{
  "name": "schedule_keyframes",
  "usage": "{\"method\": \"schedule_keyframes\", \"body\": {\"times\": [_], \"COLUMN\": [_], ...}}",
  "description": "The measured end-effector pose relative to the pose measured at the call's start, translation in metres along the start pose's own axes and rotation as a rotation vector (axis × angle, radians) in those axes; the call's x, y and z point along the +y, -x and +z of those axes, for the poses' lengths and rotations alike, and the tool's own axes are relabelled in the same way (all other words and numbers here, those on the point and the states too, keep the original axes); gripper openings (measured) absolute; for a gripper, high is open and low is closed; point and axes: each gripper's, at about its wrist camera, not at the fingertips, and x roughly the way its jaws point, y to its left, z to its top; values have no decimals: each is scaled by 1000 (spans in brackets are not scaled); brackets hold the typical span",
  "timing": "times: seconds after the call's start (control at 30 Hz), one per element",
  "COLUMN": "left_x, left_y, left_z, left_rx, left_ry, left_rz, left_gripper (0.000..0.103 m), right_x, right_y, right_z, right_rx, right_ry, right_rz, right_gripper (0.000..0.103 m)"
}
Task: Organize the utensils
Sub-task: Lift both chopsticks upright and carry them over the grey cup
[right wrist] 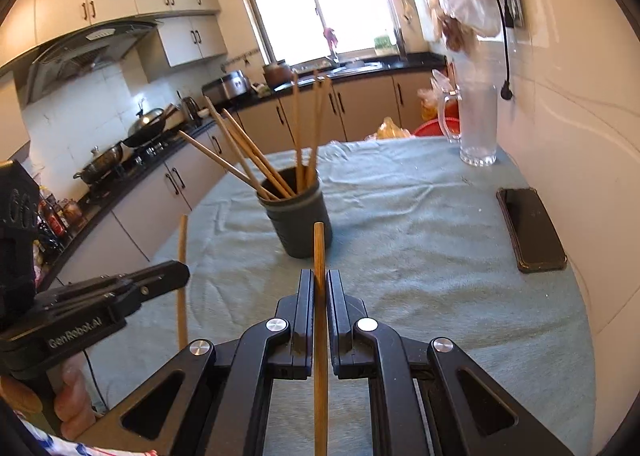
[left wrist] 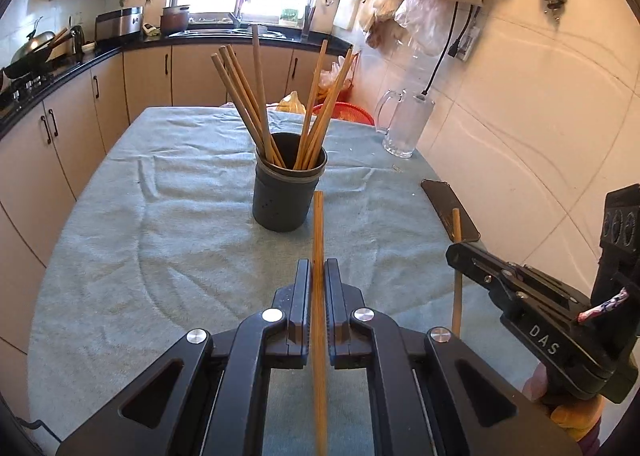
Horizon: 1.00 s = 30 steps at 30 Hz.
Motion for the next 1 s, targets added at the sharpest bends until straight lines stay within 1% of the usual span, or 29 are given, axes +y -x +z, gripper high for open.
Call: {"method": "schedule_keyframes", "body": {"times": [0.17, 0.37, 0.7, 1.0], "left_x": [-1, -6, -14, -18], "left_y": [10, 25, 46, 50], "left_z": [-4, -9, -13, -13], "left_rx": [-18, -53, -94, -106], "left_ry": [5, -11, -40, -68], "left_rz": [5, 33, 68, 117], "left_gripper": [6, 6, 6, 6], "right_x": [12, 22, 28, 29], "right_y": [15, 26, 44, 52], "right_z": [-1, -5, -9, -4], "right_rx": [-32, -52, -87, -113], "right_ry": [14, 32, 40, 40], "right_rz": [20, 29, 24, 23], "right_gripper": [6, 6, 6, 6]}}
